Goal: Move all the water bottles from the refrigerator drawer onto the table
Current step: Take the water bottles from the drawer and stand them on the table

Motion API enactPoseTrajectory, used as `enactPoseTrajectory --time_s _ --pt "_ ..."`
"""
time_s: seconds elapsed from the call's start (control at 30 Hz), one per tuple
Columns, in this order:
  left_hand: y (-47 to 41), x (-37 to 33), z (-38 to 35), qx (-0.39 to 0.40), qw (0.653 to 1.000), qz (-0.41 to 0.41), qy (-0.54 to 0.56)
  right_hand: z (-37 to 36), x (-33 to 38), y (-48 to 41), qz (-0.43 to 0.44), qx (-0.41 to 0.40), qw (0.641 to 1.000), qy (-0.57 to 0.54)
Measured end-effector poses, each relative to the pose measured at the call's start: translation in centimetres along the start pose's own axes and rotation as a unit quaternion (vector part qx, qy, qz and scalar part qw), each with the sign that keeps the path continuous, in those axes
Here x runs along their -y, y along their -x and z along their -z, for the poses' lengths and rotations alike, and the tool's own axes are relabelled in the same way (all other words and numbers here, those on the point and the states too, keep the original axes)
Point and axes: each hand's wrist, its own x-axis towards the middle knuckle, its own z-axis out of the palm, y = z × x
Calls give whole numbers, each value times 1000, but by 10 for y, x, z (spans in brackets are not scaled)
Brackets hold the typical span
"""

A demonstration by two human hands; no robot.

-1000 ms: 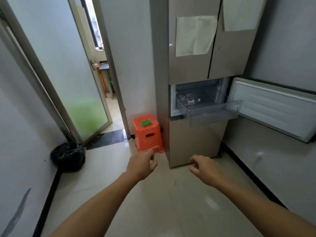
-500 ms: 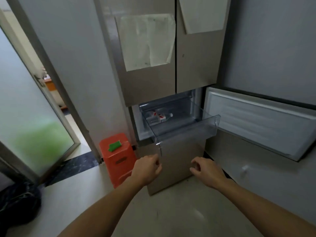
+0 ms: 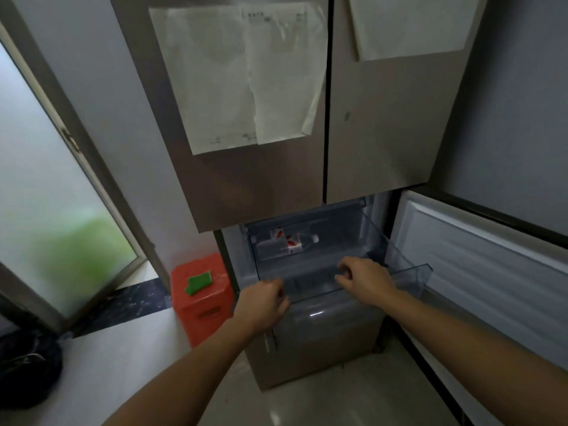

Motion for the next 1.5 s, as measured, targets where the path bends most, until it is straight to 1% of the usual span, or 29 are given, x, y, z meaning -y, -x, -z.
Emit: enactPoseTrajectory --time_s 0.13,0.23,0.4,0.5,0.6,0.67,0.77,0.87,1.0,1.17,1.37,1.43,1.5 --pt "-50 25 -17 -5 999 36 3 -23 -11 -72 13 49 998 32" --pt "-79 39 -32 9 998 66 -14 -42 -19 -118 24 82 994 70" --pt "-104 53 -64 31 996 78 -32 -84 -37 -183 23 133 985 107" --pt "-116 58 -81 17 995 91 -46 -114 -49 -230 30 137 982 124" --pt "-123 60 -94 -6 993 101 -59 -138 -54 -268 42 143 984 94" --pt "-126 60 -99 -7 992 110 -60 -150 -59 -282 46 154 982 99" --pt "-131 57 -103 14 990 123 -66 -153 -69 -287 59 140 979 138" --pt "-138 53 -103 42 987 146 -55 -147 -77 -279 81 182 967 156" --pt "-155 51 -101 78 979 185 -43 -119 -89 -261 104 238 947 190" --pt "-187 51 -104 95 972 210 -49 -87 -120 -244 63 289 922 251" --pt "-220 78 -135 114 961 247 -57 -67 -150 -231 27 391 860 328" --pt "-228 91 -142 126 956 256 -67 -71 -160 -231 22 408 842 353" --pt "-238 100 -144 127 954 264 -60 -77 -166 -234 22 405 840 360"
